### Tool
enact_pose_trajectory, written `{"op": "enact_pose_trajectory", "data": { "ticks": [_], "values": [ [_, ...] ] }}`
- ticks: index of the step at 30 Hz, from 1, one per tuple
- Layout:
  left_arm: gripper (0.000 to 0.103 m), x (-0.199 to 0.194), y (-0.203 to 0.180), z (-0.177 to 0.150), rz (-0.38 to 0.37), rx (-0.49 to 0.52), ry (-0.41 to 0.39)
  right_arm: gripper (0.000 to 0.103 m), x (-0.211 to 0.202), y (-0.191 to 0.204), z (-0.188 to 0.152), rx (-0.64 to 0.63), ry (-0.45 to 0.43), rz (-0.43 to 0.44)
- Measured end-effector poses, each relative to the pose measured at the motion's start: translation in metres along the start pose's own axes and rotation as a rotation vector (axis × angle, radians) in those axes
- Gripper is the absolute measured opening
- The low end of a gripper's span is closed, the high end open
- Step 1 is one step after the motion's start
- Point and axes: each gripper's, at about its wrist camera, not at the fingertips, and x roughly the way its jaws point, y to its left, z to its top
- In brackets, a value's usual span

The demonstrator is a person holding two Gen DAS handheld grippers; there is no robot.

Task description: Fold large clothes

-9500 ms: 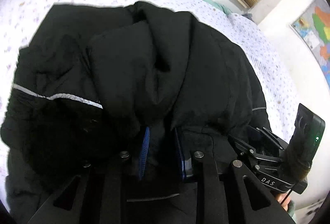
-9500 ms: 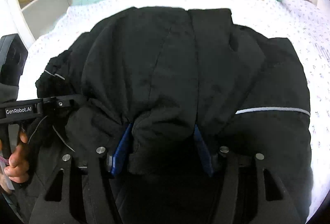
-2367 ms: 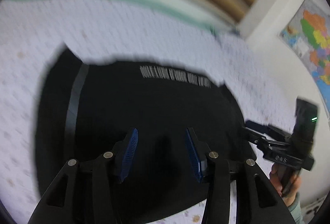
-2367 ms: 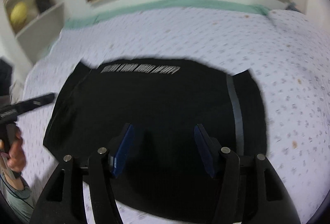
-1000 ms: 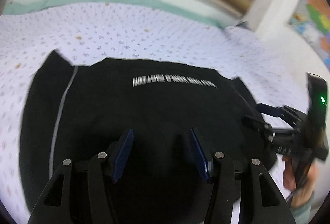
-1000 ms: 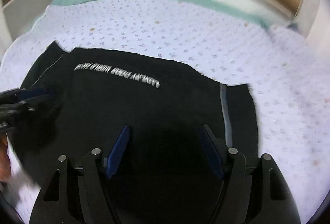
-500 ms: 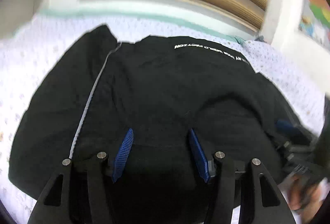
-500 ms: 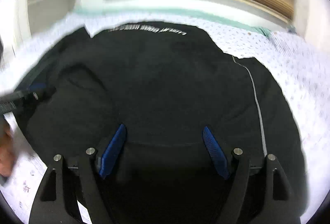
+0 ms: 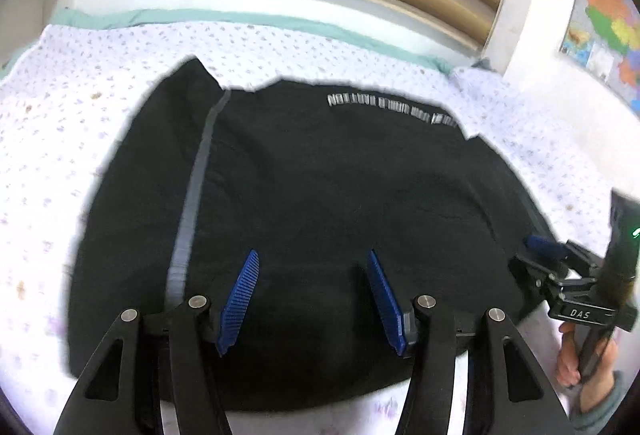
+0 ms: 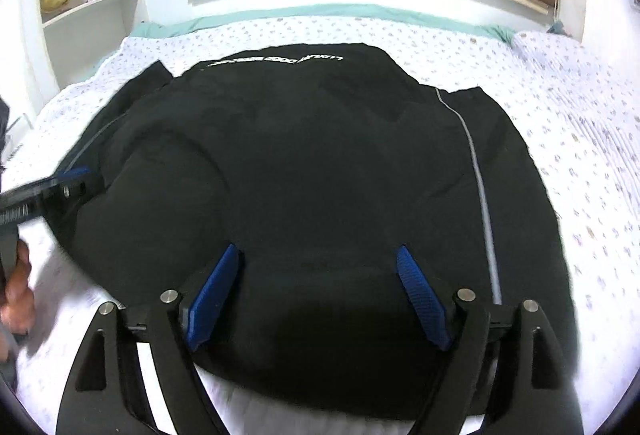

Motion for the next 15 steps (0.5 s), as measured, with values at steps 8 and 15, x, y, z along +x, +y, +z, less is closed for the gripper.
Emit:
{"op": "enact_pose_trajectory", "data": {
  "ticks": [8,15],
  "values": [
    [0.066,-0.042,0.088,0.064,-0.011,-0.105,0.054,0.096,-0.046,-0.070,0.028,0.091,0.017,-0.062],
    [0.066,0.029,0.184,0.072,-0.270,-0.479,0.240,0.097,-0.029,-0.165,0.043,0.396,0.058,0.033]
  ]
}}
